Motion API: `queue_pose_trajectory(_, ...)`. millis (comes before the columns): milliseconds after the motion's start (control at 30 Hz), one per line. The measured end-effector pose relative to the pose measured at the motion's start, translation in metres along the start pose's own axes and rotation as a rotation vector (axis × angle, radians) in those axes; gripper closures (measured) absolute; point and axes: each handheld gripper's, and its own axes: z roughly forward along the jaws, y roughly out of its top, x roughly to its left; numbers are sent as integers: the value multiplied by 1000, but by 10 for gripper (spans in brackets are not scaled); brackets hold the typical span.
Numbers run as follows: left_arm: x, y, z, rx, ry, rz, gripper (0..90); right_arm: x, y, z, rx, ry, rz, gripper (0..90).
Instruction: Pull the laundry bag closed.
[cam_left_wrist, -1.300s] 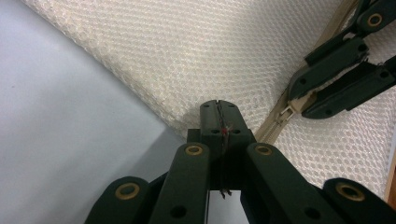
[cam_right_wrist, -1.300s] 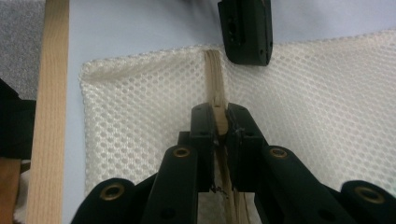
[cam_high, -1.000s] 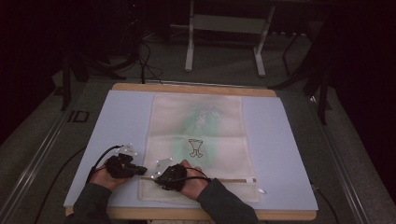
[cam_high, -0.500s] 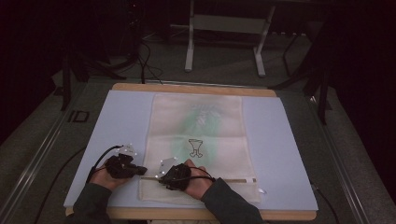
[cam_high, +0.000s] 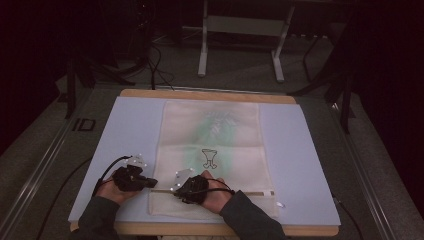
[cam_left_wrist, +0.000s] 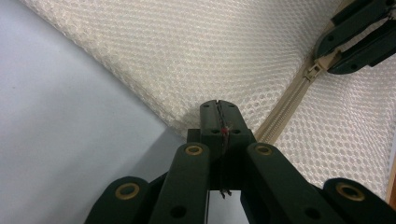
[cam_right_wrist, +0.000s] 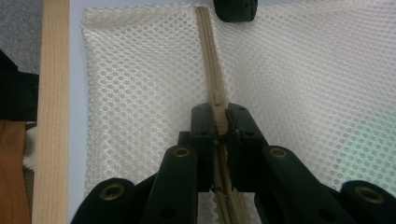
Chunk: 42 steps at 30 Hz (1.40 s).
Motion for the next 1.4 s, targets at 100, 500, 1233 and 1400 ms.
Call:
queue_pose_trajectory(100,0,0,0,-1,0,-1,900,0,-1,-1,6,-1,-10,821)
queue_pose_trajectory(500,0,0,0,2,1,0,900,1,-6,-10,22,-7,-23,822)
queue_pose_trajectory(1233,0,0,0,1,-1,-1,900,-4,-21,-24,36,3,-2,821)
queue_pose_trajectory(1400,0,0,0,1,-1,-1,900,-5,-25,-27,34,4,4,821)
